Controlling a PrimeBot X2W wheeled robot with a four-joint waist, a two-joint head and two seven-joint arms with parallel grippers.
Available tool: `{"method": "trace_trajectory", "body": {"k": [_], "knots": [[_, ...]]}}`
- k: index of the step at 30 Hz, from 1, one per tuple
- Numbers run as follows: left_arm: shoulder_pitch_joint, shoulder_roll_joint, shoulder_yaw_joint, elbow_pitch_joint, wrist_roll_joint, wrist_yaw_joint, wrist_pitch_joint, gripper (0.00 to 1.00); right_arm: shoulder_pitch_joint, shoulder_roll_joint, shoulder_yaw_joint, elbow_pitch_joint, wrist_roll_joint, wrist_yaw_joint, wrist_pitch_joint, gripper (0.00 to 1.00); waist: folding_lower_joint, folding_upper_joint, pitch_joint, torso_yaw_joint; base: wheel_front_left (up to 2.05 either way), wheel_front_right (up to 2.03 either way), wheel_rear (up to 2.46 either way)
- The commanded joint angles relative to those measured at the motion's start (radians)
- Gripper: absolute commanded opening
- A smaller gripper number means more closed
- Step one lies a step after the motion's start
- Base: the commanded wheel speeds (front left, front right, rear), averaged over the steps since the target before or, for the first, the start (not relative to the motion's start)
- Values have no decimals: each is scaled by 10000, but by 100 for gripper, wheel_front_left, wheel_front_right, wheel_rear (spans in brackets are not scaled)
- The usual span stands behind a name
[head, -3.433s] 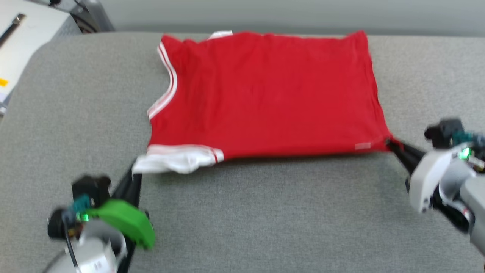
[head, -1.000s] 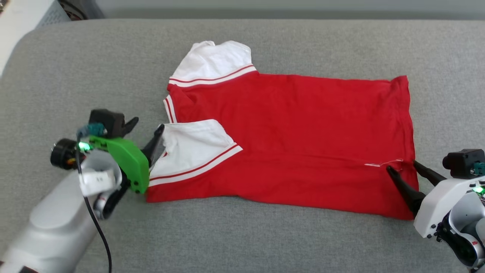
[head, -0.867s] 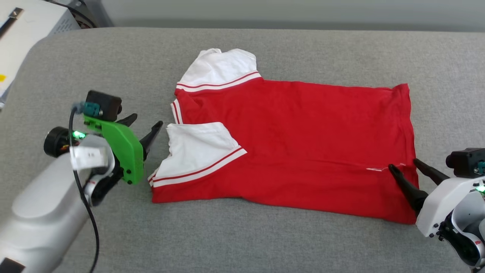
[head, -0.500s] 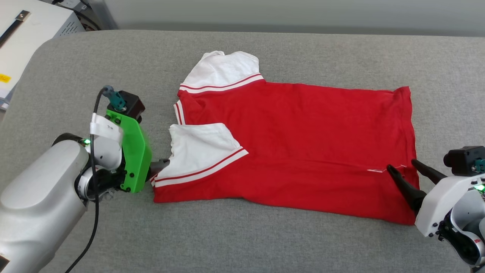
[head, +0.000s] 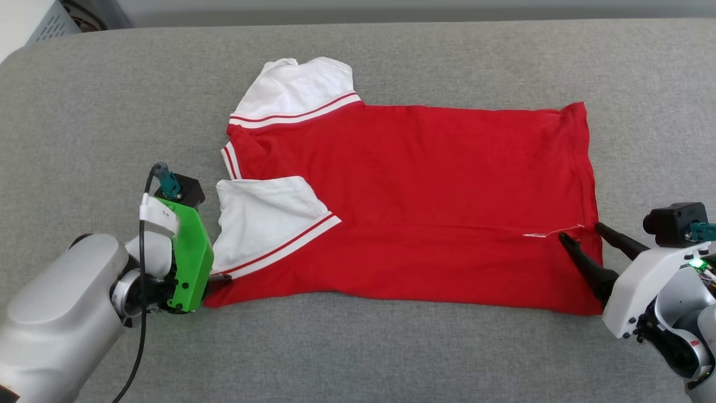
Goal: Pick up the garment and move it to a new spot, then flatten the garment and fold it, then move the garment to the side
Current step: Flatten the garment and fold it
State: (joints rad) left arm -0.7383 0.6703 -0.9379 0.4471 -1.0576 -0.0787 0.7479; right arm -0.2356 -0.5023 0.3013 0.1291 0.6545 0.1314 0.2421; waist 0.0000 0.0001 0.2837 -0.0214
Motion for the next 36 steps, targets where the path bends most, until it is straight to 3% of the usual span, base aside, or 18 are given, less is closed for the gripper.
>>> {"method": "trace_trajectory", "body": {"k": [1,2,3,9,14,15,19,26,35,36], "knots": [[518,-243,-234,269,-134,-82,-78,89,-258,-17,-14,-40,2,-7,-24,100,0,-1,43,-102,0,0,0],[538,-266,-226,347,-130,-122,-199,33,-305,-54,-24,-65,-5,-7,-27,100,0,-1,12,-111,0,0,0],[561,-287,-225,449,-117,-172,-344,0,-367,-117,-50,-103,-20,-7,-23,100,0,-1,-58,-114,0,0,0],[481,-165,-77,411,-136,-377,-1052,0,-738,-739,-302,-495,47,-7,707,100,0,-1,-468,-48,0,0,0],[425,158,-83,-366,103,-428,-1473,0,-941,-1438,-306,-881,483,-7,2511,100,0,-1,-721,48,0,0,0],[472,344,-94,-941,240,-318,-1569,0,-823,-1706,-251,-895,1088,-7,4159,100,0,-1,-785,175,0,0,0],[447,386,-109,-1385,374,-129,-1603,0,-639,-1770,-155,-754,1294,-7,5190,100,0,-1,-646,340,0,0,0],[301,273,-80,-1801,444,59,-1631,0,-426,-1142,190,102,1001,-7,5540,100,0,-1,-229,604,0,0,0],[345,83,-16,-1625,370,105,-1897,0,-101,-270,1008,1728,923,-7,4784,100,0,-1,-80,700,0,0,0],[397,91,-7,-1588,338,103,-1932,0,-125,-267,1049,1726,960,-7,4597,23,0,-1,-130,663,0,0,0]]}}
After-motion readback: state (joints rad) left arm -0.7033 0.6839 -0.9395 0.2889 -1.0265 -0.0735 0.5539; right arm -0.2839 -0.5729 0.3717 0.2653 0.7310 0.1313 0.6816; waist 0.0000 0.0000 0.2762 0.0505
